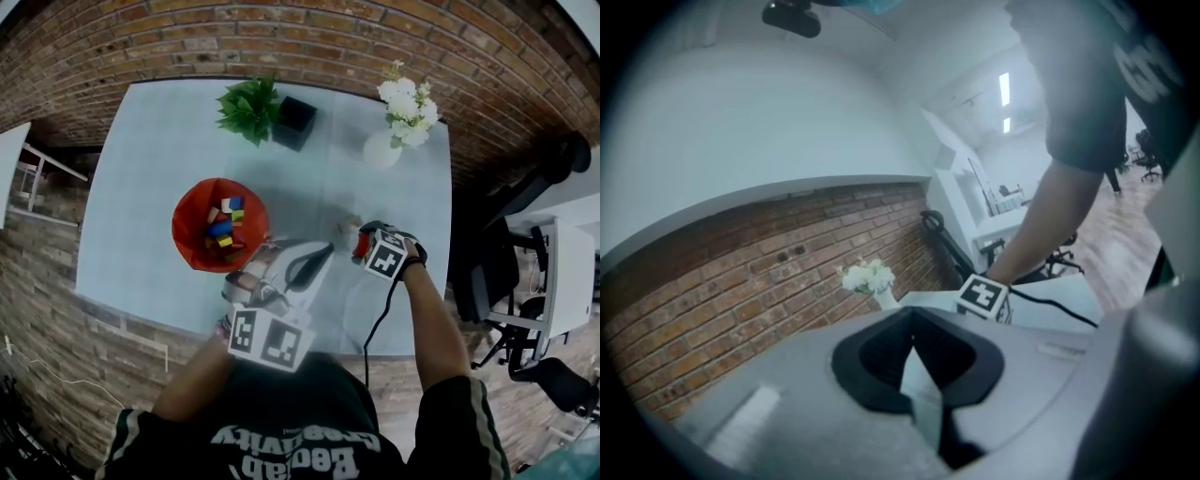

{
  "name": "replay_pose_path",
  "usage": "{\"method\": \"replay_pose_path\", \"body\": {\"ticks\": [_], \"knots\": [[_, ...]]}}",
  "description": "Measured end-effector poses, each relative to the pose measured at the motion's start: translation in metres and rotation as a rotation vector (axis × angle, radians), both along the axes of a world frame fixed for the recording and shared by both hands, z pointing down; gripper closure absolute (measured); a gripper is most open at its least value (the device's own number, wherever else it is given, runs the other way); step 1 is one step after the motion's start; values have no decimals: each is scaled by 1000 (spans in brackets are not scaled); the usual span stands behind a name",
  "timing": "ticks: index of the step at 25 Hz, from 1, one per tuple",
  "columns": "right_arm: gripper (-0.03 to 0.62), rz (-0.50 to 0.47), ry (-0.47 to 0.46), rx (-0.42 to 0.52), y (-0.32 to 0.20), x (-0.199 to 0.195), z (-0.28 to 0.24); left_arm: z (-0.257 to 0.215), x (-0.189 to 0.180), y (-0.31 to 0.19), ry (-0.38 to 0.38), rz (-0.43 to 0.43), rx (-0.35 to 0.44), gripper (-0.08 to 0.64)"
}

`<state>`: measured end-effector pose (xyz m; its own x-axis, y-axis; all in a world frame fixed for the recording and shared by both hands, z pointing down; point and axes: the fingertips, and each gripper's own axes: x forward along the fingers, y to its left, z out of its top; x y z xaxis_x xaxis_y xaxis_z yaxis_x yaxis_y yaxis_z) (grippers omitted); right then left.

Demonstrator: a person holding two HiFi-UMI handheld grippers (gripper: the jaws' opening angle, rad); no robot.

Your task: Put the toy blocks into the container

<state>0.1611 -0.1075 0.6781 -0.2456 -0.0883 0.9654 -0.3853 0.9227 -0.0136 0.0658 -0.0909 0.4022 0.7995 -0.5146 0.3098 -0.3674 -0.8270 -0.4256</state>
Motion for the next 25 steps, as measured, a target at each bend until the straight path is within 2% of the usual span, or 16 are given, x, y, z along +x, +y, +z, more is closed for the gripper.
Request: {"method": "replay_pose_path", "body": {"ticks": [4,8,12,16,20,25], "knots": [[284,127,-177,311,-18,-19,-90,-12,-4,-11,12,-10,26,555],[284,226,-343,610,-9,-46,-188,-27,-4,-20,21,-16,60,555],[284,293,-453,803,16,-64,-257,-42,3,-19,33,-6,90,555],[284,368,-513,987,36,-64,-306,-52,6,-13,46,9,111,555],[284,447,-562,1077,52,-57,-322,-56,8,-6,49,18,120,555],[284,438,-565,1100,53,-60,-332,-63,7,-4,56,22,138,555]]}}
